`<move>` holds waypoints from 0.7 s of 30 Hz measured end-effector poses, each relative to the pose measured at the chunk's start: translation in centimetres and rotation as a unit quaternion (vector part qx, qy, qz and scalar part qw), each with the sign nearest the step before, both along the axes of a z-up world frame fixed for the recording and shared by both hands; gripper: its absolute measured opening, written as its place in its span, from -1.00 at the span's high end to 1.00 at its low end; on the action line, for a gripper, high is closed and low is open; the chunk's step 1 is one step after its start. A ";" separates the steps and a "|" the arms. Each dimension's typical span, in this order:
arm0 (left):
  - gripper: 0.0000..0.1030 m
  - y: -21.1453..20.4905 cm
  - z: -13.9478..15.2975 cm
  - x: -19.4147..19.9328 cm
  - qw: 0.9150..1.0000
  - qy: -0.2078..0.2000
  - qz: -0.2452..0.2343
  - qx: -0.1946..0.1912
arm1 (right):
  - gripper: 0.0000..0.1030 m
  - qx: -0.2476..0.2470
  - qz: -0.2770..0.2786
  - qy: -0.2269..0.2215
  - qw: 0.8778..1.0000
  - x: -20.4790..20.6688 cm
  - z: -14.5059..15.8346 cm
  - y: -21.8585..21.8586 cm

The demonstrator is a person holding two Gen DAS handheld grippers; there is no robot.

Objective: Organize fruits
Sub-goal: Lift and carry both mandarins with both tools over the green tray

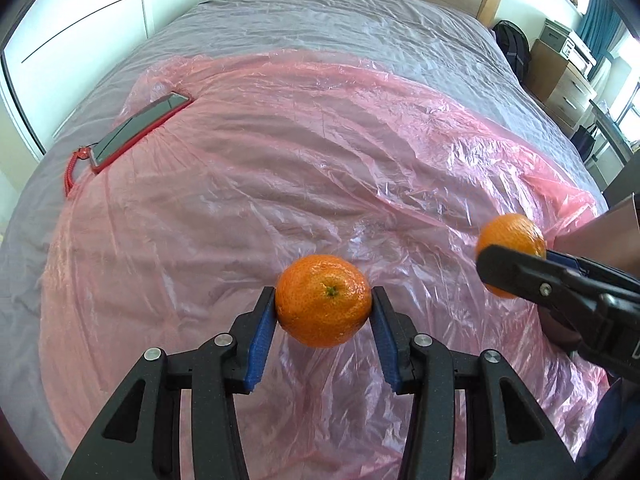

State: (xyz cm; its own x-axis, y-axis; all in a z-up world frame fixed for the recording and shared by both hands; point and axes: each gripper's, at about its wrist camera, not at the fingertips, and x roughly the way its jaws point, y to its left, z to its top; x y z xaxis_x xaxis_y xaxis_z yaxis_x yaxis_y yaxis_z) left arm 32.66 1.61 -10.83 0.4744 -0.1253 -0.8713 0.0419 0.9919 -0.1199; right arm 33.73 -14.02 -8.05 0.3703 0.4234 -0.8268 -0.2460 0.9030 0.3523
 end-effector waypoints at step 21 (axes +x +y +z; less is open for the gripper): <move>0.21 -1.7 1.2 -7.6 0.997 0.033 -0.043 0.047 | 0.67 -0.049 0.094 0.037 0.994 -11.1 0.5 -2.0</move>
State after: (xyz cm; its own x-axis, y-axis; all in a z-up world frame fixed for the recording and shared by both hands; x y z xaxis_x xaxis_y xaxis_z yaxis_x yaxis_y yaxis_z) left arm 25.07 -0.14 -9.59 0.4076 -0.0784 -0.9098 0.1220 0.9920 -0.0308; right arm 22.67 -16.00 -7.51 0.2298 0.3955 -0.8892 -0.3898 0.8746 0.2883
